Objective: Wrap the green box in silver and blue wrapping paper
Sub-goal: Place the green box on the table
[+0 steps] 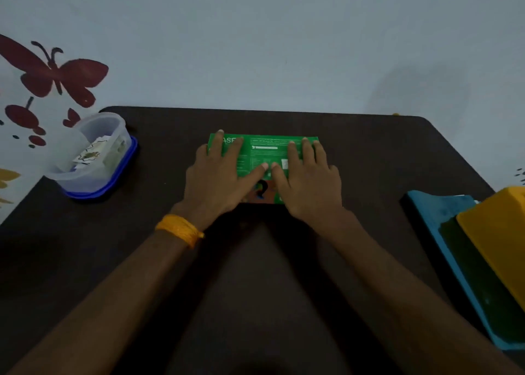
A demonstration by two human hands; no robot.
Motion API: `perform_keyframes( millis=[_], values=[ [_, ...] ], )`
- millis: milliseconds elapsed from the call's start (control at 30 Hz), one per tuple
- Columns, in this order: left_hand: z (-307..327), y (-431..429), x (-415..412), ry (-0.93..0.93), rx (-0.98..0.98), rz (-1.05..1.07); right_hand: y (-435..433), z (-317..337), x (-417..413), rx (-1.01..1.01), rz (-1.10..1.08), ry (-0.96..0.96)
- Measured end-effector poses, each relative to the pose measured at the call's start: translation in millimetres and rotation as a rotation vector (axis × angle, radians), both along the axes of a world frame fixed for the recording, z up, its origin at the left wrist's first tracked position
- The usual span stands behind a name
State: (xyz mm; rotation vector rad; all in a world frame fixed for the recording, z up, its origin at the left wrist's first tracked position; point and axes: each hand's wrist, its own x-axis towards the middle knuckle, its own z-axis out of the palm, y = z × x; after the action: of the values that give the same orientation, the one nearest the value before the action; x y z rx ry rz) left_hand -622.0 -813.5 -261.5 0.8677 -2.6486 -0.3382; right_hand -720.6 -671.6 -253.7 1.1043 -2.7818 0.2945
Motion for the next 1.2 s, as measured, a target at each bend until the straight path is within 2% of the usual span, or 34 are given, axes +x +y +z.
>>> perform_keyframes(
  millis=[133, 267, 467, 567, 633, 733, 833, 933, 1067, 1200],
  values=[
    [2, -36, -9, -0.074, 0.007, -0.089, -7, -4, -15, 0.085, 0.087, 0.021],
    [0, -27, 11, -0.028, -0.012, -0.082, 3, -3, -6, 0.058, 0.086, 0.011],
    [-1, 10, 68, 0.036, 0.155, -0.080, 38, 1, 54, 0.036, 0.135, 0.018],
    [1, 29, 99, 0.052, 0.228, -0.071, 59, -4, 81, -0.058, 0.076, -0.036],
    [3, 40, 124, 0.097, 0.269, -0.046, 71, -9, 104, -0.195, -0.014, -0.078],
    [1, 55, 161, 0.170, 0.256, -0.004, 74, -17, 141, -0.513, -0.098, -0.264],
    [-1, 63, 198, 0.227, 0.213, 0.071, 59, -22, 178, -0.665, -0.055, -0.482],
    [-3, 57, 231, 0.205, 0.191, 0.183, 27, -25, 213, -0.689, 0.035, -0.689],
    [-3, 34, 271, 0.120, 0.116, 0.283, -20, -27, 249, -0.678, 0.173, -0.802],
    [-7, 2, 316, 0.188, 0.147, 0.305, -60, -27, 265, -0.686, 0.298, -0.967]
  ],
)
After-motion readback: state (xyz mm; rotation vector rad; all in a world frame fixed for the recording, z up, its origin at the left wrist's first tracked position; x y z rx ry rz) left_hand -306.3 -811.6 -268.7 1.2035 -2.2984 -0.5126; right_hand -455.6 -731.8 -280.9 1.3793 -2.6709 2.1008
